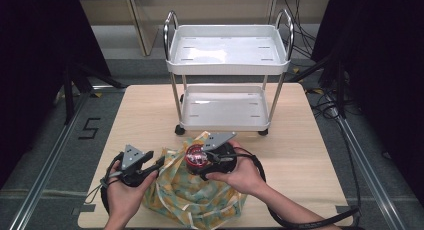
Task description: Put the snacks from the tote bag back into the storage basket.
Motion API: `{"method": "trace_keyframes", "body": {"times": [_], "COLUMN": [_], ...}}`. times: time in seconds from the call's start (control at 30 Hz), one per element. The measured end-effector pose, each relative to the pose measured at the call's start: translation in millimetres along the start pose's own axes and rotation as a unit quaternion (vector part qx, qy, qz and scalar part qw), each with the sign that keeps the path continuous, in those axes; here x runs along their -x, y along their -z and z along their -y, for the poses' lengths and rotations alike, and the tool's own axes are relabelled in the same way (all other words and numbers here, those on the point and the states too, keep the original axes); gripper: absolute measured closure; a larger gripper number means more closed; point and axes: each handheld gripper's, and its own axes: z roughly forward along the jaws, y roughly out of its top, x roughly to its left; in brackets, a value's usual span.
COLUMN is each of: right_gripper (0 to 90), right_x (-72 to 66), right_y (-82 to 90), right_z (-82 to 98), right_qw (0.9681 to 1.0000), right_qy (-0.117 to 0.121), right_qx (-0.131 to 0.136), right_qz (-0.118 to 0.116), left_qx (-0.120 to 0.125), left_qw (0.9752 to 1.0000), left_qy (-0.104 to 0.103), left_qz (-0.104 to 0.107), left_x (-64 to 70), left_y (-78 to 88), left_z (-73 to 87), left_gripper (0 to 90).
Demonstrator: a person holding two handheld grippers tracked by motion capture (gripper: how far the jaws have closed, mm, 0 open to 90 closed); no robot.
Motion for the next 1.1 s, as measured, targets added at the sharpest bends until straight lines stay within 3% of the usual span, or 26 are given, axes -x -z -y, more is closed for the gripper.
{"method": "trace_keyframes", "body": {"times": [0.03, 0.27, 0.33, 0.37, 0.5, 0.53, 0.57, 0.7, 0.83, 0.93, 1.0, 1.03, 1.1], "right_gripper": [26.4, 26.4, 26.4, 26.4, 26.4, 26.4, 26.4, 26.4, 26.4, 26.4, 26.4, 26.4, 26.4], "right_x": [0.9, 9.4, 8.6, 10.6, 11.6, 14.2, 14.4, 20.5, 22.6, 25.2, 25.5, 25.0, 26.6], "right_y": [0.2, 5.5, 5.6, 6.6, 8.2, 7.5, 8.4, 9.5, 11.6, 10.9, 10.6, 11.3, 11.1], "right_z": [0.3, -0.9, -0.5, -1.0, -1.4, -1.6, -2.3, -3.8, -3.0, -2.5, -2.4, -2.3, -2.4], "right_qw": [0.9999, 0.9998, 0.9995, 0.9997, 0.9993, 0.9995, 0.9992, 0.9992, 0.9986, 0.9990, 0.9989, 0.9984, 0.9987], "right_qy": [-0.013, -0.020, -0.031, -0.024, -0.036, -0.027, -0.037, -0.035, -0.047, -0.036, -0.039, -0.050, -0.041], "right_qx": [-0.002, -0.001, 0.002, -0.003, -0.003, 0.004, 0.001, 0.006, 0.001, 0.006, 0.004, 0.002, 0.007], "right_qz": [-0.006, 0.001, 0.005, 0.002, 0.007, 0.013, 0.013, 0.021, 0.024, 0.027, 0.027, 0.027, 0.031], "left_qx": [0.000, 0.007, 0.007, 0.008, 0.014, 0.014, 0.015, 0.017, 0.020, 0.021, 0.023, 0.023, 0.023], "left_qw": [1.0000, 1.0000, 1.0000, 1.0000, 0.9999, 0.9999, 0.9999, 0.9999, 0.9998, 0.9998, 0.9997, 0.9997, 0.9997], "left_qy": [0.000, 0.002, -0.003, -0.002, -0.001, -0.002, 0.000, -0.002, -0.001, -0.003, 0.005, 0.000, -0.001], "left_qz": [0.001, -0.002, -0.002, -0.002, -0.003, -0.003, -0.003, -0.003, -0.002, -0.002, -0.002, -0.002, 0.000], "left_x": [-0.2, 1.7, 2.0, 2.6, 4.3, 4.1, 4.1, 3.6, 4.0, 4.1, 5.1, 4.5, 4.2], "left_y": [0.0, -1.0, -1.3, -0.9, 0.9, 1.1, 1.1, 3.1, 2.9, 3.1, 2.7, 3.0, 3.2], "left_z": [0.4, 0.8, 0.8, 1.0, 2.0, 2.6, 3.1, 3.1, 2.4, 2.5, 3.0, 2.9, 2.8], "left_gripper": [54.0, 53.9, 53.7, 53.6, 52.9, 52.8, 52.6, 52.1, 51.3, 51.1, 51.0, 51.0, 51.0]}}
